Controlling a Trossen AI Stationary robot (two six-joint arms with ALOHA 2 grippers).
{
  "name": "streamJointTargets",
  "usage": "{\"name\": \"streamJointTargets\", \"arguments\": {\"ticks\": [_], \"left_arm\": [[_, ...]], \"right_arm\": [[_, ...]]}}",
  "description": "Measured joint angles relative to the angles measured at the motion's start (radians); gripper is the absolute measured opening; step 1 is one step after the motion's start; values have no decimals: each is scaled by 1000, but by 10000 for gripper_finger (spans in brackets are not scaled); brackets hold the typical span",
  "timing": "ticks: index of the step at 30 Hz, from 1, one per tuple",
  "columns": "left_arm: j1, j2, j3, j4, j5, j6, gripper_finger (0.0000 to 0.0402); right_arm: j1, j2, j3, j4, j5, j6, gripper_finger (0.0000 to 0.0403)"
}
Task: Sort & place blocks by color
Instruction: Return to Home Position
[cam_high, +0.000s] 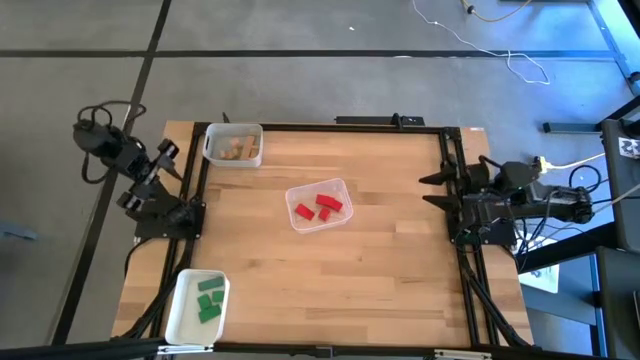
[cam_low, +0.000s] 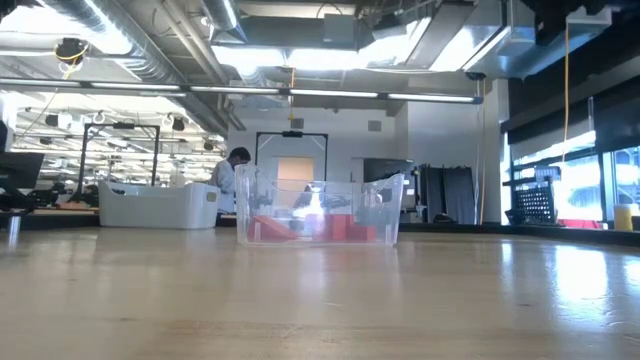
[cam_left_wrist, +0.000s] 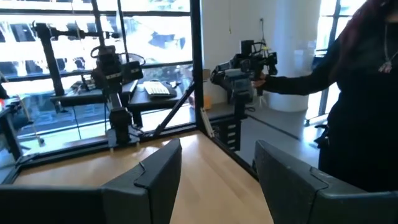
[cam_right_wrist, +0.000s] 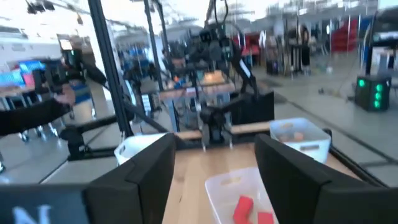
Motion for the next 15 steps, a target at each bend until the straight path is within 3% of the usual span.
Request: {"name": "streamJointTargets", "arguments": {"ticks": [5, 15], "left_arm": [[0, 0, -114, 93, -41, 3, 195], [0, 0, -392, 449, -111, 51, 195]], "right_arm": [[0, -45, -141, 137, -1, 0, 217], [0, -59, -355, 448, -18, 2, 217]]}}
